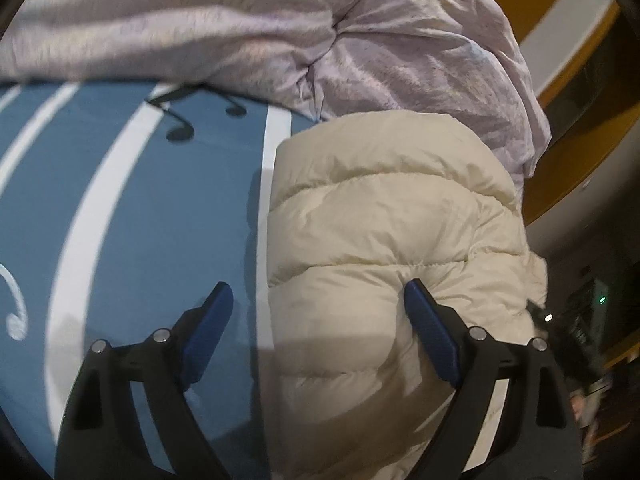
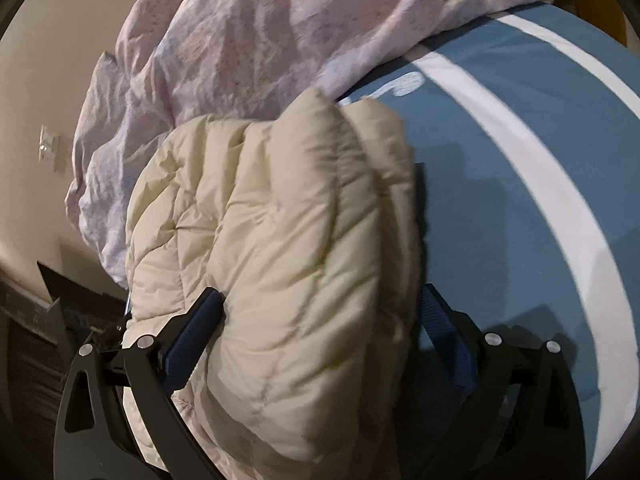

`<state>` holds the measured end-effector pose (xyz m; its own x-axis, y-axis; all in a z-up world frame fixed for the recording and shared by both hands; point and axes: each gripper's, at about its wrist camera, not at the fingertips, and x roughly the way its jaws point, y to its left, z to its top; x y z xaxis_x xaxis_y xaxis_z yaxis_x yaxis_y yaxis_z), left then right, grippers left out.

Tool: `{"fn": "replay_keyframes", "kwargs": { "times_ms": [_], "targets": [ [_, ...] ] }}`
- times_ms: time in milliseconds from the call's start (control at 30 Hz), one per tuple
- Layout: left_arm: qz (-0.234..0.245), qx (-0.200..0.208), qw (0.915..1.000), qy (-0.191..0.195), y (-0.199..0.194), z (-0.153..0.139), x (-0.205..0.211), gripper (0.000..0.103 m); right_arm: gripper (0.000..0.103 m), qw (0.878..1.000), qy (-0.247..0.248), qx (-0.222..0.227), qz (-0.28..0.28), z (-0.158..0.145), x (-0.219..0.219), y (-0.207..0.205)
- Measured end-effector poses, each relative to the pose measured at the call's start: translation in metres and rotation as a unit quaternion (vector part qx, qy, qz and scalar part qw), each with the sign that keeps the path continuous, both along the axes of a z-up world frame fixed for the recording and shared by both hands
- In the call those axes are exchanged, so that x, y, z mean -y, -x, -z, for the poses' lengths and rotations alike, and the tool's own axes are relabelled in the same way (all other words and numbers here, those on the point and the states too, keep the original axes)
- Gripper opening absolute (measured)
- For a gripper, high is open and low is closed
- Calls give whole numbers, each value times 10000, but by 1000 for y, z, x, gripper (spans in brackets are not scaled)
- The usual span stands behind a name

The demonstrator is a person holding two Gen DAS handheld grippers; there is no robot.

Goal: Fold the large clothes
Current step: 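Grasp the folded jacket with both tools and lift it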

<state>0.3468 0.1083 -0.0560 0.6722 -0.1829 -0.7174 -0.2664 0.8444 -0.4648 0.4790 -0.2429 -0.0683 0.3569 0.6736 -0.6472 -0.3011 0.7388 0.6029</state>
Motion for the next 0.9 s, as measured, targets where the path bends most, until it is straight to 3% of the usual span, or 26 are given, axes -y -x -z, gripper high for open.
{"fn": "replay_keyframes", "kwargs": {
  "times_ms": [133,233,300,400,467,567,700,900],
  "targets": [
    [52,-23,9994,336,-3,7,-2,88,98,9998,-41,52,-199,0,-12,-2],
    [118,-18,9974,710,-5,12,-4,85,88,9990,-288,-92,-344,4,-16,-5],
    [206,55,9942,1056,-7,15,-6,74,76,9980,-445,-169,-406,5,-18,-7],
    [237,187,9914,1271,-4,13,-9,56,60,9955,-762,-241,-507,4,-22,-9],
    [200,272,9908,1309,0,10,-14,44,50,9946,-836,-188,-583,0,-27,-9],
    [81,450,9907,1280,7,0,-27,36,40,9930,-917,-76,-745,-9,-44,-11],
    [-131,611,9922,1079,13,-13,-50,33,32,9897,-1026,76,-992,-21,-77,-16],
    [-503,834,9922,780,21,-32,-90,32,29,9841,-1084,272,-1377,-34,-132,-29]
  ]
}}
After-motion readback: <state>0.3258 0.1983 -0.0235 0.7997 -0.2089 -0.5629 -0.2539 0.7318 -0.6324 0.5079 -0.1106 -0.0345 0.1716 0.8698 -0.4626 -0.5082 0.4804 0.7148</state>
